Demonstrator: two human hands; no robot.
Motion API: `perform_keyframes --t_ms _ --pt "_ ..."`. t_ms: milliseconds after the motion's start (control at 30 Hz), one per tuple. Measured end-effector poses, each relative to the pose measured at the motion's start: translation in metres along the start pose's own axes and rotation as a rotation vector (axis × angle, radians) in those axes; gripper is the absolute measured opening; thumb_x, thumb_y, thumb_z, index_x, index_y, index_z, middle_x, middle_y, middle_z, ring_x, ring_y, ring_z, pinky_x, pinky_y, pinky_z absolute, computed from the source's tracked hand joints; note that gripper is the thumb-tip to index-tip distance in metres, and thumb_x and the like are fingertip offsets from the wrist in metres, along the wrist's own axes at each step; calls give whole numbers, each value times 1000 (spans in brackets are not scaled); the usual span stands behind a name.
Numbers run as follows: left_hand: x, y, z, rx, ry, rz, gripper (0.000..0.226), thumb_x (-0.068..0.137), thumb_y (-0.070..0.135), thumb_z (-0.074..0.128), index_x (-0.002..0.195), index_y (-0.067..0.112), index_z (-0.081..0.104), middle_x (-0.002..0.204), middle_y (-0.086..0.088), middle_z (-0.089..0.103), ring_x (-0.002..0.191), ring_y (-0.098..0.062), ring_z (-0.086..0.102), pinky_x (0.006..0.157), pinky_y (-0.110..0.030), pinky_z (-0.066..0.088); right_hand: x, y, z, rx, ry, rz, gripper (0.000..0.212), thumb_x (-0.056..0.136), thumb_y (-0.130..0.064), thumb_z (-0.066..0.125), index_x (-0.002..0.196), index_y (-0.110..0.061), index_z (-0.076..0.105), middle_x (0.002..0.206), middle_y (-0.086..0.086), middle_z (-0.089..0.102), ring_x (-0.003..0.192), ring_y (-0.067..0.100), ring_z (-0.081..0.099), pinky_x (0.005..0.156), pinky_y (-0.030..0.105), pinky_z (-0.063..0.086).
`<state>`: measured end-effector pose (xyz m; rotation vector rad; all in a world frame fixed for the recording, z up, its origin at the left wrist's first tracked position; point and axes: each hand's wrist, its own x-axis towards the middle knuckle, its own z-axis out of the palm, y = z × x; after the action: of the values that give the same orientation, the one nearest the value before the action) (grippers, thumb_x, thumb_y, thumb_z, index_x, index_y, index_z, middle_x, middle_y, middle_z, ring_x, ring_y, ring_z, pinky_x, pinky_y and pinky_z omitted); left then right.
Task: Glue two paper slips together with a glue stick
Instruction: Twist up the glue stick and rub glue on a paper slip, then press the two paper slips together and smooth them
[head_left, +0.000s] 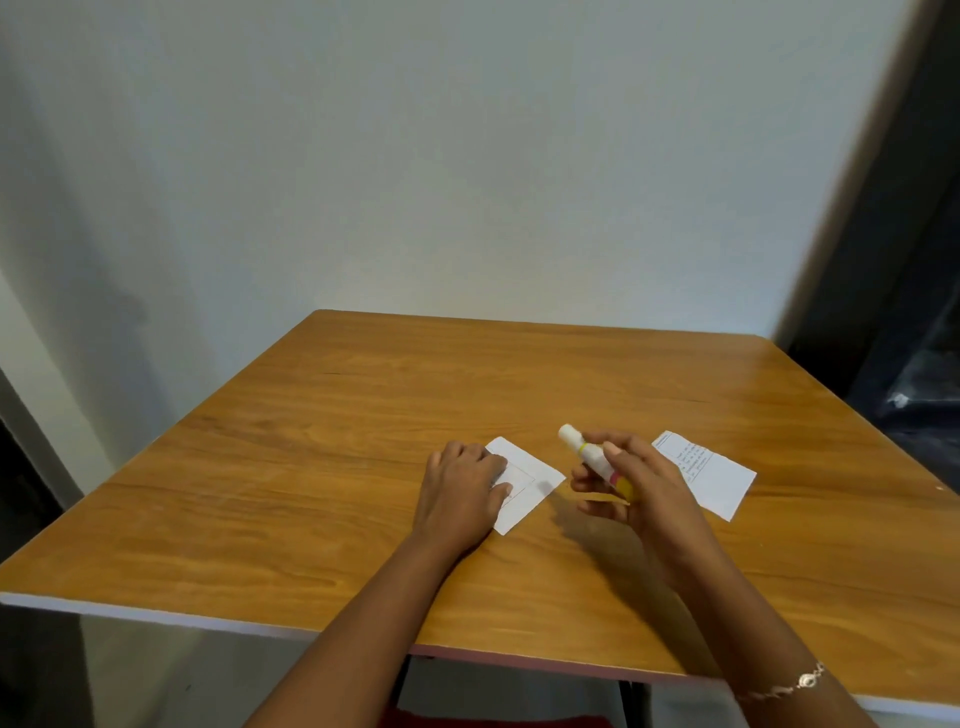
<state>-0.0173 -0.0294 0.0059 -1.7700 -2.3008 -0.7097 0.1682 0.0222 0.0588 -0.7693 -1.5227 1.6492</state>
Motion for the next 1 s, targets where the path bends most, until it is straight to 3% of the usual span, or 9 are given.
perform_keyframes --t_ms 100,167,367,500,733,1000 --pt "5 7 4 -33 7 8 26 88 33 49 109 19 59 114 4 59 110 -17 42 90 -29 26 18 -2 -18 -7 41 -54 36 89 -6 49 119 -26 45 90 9 68 83 20 66 72 30 55" --pt "7 7 6 -33 13 23 26 89 33 49 109 20 59 115 5 59 111 -17 41 91 -28 25 33 -3 -28 -65 40 -88 39 90 -2 48 124 -19 43 96 9 67 90 19 65 78 28 51" --pt "4 4 7 -68 42 36 25 89 32 49 108 21 61 117 8 60 113 -15 40 94 -27 24 76 4 -38 -168 49 -108 31 84 11 50 112 -2 46 91 4 63 99 23 59 70 23 50" --pt "4 3 9 -70 44 46 25 89 32 49 108 21 61 118 8 59 115 -15 39 95 -28 24 90 11 -35 -229 47 -62 32 82 12 52 107 -7 47 101 13 62 90 16 61 57 13 53" --pt "5 4 8 -74 34 51 27 90 32 48 112 22 59 123 8 57 119 -14 35 98 -27 22 100 25 -36 -348 18 -10 34 82 5 57 108 -16 48 98 1 63 101 22 61 80 30 52" --pt "4 2 10 -95 50 47 26 88 31 51 110 20 61 121 6 59 117 -16 38 96 -29 25 95 23 -48 -433 -85 16 48 78 0 65 121 -12 47 109 13 61 104 26 60 93 39 48"
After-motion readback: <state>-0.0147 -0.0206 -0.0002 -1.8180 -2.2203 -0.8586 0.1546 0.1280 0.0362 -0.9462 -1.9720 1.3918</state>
